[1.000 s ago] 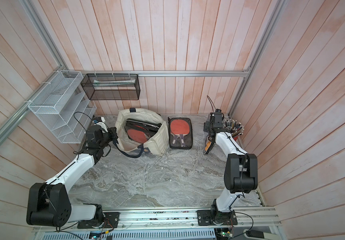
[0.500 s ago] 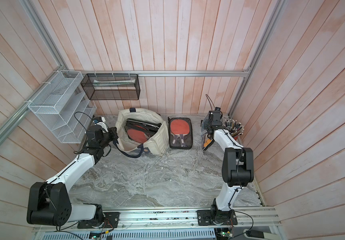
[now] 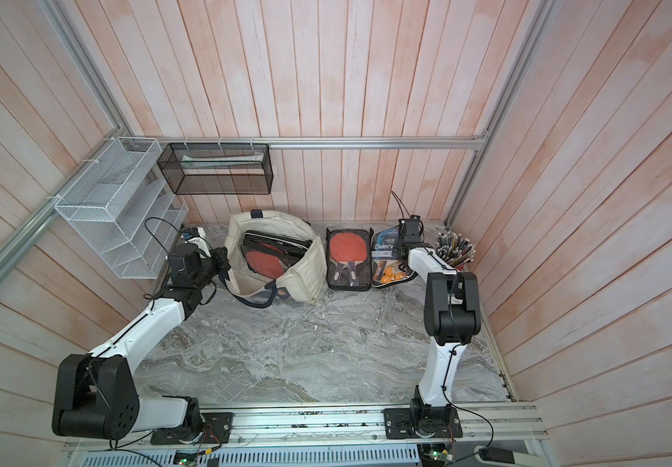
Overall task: Remove the ping pong set from the canvas bag
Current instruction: Place the ping pong set at the center of the board.
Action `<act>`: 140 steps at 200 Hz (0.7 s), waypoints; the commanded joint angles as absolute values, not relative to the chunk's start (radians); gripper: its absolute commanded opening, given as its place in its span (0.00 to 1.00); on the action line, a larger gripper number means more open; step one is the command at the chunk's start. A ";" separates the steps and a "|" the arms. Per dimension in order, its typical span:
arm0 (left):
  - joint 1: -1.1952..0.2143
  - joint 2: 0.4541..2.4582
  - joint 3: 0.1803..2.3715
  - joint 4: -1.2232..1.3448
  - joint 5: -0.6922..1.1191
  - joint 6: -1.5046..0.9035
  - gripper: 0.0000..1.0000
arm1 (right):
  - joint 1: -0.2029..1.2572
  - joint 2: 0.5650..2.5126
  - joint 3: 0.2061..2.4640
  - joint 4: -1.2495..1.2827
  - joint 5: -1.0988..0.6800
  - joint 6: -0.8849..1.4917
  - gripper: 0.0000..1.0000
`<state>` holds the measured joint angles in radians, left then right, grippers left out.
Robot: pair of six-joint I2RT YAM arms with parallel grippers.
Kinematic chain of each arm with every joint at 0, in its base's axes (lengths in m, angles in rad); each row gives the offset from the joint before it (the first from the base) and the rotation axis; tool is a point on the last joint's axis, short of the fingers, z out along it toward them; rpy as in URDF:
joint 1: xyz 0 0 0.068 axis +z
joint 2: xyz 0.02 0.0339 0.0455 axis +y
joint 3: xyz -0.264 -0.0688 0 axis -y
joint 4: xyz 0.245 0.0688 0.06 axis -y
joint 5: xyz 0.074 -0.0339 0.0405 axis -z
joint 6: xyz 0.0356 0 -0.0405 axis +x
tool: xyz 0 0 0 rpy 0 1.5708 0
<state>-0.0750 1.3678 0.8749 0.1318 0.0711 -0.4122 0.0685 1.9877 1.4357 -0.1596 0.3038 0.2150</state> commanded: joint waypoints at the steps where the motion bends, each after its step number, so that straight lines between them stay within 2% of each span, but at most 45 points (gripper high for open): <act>1: -0.080 1.383 0.889 0.126 0.074 -0.403 0.00 | 0.094 2.026 1.458 -0.230 0.273 0.206 0.00; 9: -0.080 1.384 0.890 0.126 0.074 -0.403 0.00 | 0.094 2.032 1.458 -0.234 0.278 0.209 0.01; 46: -0.080 1.382 0.890 0.123 0.074 -0.400 0.00 | 0.094 2.028 1.457 -0.240 0.313 0.225 0.65; 57: -0.080 1.382 0.888 0.123 0.074 -0.399 0.00 | 0.095 2.011 1.447 -0.230 0.323 0.226 0.77; 76: -0.080 1.381 0.890 0.122 0.075 -0.400 0.00 | 0.100 1.970 1.439 -0.216 0.321 0.217 0.82; 125: -0.080 1.382 0.890 0.126 0.080 -0.405 0.00 | 0.210 1.807 1.433 -0.156 0.210 0.115 0.87; 132: -0.081 1.382 0.889 0.126 0.080 -0.407 0.00 | 0.231 1.780 1.434 -0.147 0.190 0.106 0.90; 136: -0.081 1.382 0.888 0.126 0.080 -0.407 0.00 | 0.244 1.762 1.434 -0.138 0.180 0.103 0.97; 140: -0.082 1.381 0.890 0.126 0.079 -0.407 0.00 | 0.256 1.745 1.433 -0.131 0.169 0.101 0.98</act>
